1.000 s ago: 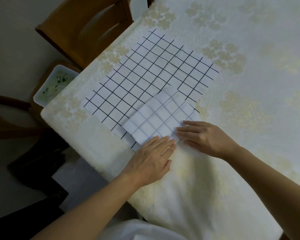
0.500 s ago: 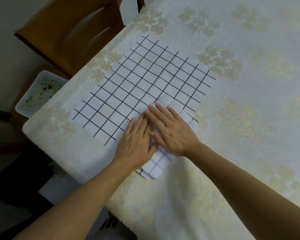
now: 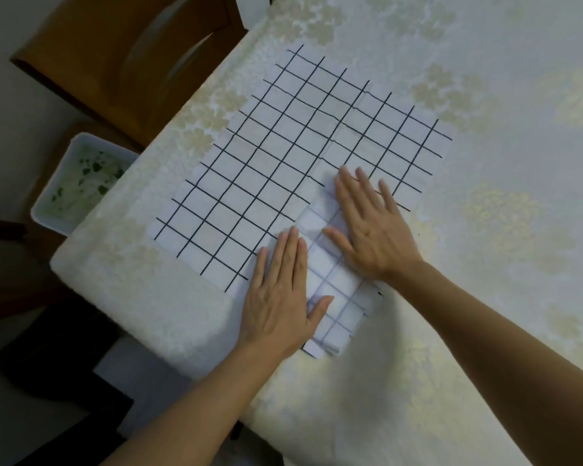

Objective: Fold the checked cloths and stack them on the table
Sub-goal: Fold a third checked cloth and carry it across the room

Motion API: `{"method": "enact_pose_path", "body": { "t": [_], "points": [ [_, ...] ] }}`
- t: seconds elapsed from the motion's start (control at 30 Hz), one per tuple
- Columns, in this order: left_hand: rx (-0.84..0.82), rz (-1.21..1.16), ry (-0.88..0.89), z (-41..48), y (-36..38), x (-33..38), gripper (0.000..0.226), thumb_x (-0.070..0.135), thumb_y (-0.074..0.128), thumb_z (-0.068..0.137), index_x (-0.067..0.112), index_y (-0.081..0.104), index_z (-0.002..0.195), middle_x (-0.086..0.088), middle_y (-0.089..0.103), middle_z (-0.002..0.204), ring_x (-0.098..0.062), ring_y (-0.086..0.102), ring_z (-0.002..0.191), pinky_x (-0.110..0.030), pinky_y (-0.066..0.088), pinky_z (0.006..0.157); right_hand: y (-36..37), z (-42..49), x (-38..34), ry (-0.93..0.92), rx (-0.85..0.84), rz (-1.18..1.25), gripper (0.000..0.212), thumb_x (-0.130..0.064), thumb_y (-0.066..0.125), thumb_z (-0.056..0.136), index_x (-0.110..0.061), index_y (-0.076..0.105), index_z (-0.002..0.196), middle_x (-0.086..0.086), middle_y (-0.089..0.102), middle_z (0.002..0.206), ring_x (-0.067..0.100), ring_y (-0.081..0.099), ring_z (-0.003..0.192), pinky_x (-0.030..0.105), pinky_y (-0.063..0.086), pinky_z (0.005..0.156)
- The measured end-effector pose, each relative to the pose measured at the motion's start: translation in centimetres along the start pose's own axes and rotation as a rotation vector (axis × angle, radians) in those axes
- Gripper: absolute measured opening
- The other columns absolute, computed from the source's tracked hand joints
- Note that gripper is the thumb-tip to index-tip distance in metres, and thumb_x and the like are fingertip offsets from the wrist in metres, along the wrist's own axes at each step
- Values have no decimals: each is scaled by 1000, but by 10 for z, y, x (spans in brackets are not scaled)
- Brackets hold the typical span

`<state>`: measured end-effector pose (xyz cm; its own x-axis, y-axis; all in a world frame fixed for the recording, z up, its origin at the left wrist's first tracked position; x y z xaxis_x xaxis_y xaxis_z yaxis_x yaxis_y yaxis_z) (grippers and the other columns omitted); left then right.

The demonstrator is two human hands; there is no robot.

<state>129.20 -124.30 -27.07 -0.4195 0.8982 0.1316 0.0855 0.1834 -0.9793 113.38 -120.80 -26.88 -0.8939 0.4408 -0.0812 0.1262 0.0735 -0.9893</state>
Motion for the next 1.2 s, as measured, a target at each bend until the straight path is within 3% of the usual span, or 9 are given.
{"method": "enact_pose_path", "body": {
  "t": [0.17,0.27,0.4,0.53,0.7,0.8,0.93,1.07,1.2],
  "points": [
    [-79,21,46,1,8,5,102,74,25,93,-1,-2,156,-19,-11,165,-29,-9,154,-50,13,124,17,-19,-30,-169,-42,4,73,-58,9,103,-13,1,160,8,-5,168,24,-5,155,48,11,125],
    [-93,16,58,-4,11,1,109,81,25,88,0,-2,157,-18,-9,166,-29,-8,154,-50,10,124,15,-11,-5,-106,-33,-6,76,-63,10,101,-15,1,160,7,-3,168,23,-5,155,48,8,125],
    [-100,36,103,-8,8,2,115,85,30,85,0,2,157,-18,-5,166,-31,-5,154,-55,12,123,8,-14,21,106,-17,55,77,-65,10,100,-17,3,161,5,0,168,22,-3,155,48,7,125],
    [-64,23,264,-17,0,24,102,74,36,90,1,11,157,-15,3,167,-26,0,155,-56,14,122,-2,-43,5,177,102,92,74,-59,20,103,-12,10,160,7,7,168,24,3,155,47,8,125],
    [-123,47,368,-30,14,36,90,66,30,97,4,7,158,-12,0,167,-21,-2,155,-53,18,122,19,-67,-6,251,56,147,76,-60,17,102,-11,7,160,7,2,168,24,-1,155,49,11,125],
    [-134,56,387,-33,17,32,87,65,27,99,6,5,159,-10,-1,168,-21,-2,155,-53,15,123,26,-76,9,328,18,94,81,-66,14,101,-13,-4,160,5,-9,168,21,-10,154,46,4,126],
    [-110,-24,432,-31,7,34,77,60,21,102,11,6,160,-7,1,168,-20,0,155,-49,12,123,23,-81,23,433,-7,97,84,-70,10,98,-14,-5,160,4,-10,168,20,-12,154,47,1,125],
    [41,-55,501,21,-21,25,64,44,29,104,7,27,156,-8,19,165,-22,18,153,-47,23,121,14,-81,24,507,51,110,82,-65,12,100,-10,5,160,7,-1,168,22,-4,155,46,5,125],
    [-42,91,578,84,-17,18,70,49,22,103,6,14,158,-9,6,167,-22,4,155,-47,18,123,19,-72,15,505,26,147,82,-65,10,100,-9,5,160,8,-1,168,22,-5,155,46,8,125]
  ]
}}
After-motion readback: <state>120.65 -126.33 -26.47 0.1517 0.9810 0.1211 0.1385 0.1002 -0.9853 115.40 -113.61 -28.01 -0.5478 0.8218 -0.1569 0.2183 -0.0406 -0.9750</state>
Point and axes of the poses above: each hand's wrist, its own z-axis towards the middle knuckle, its own y-axis out of the palm, x = y × z, the point moved 9 cm from there along z, towards the middle knuckle
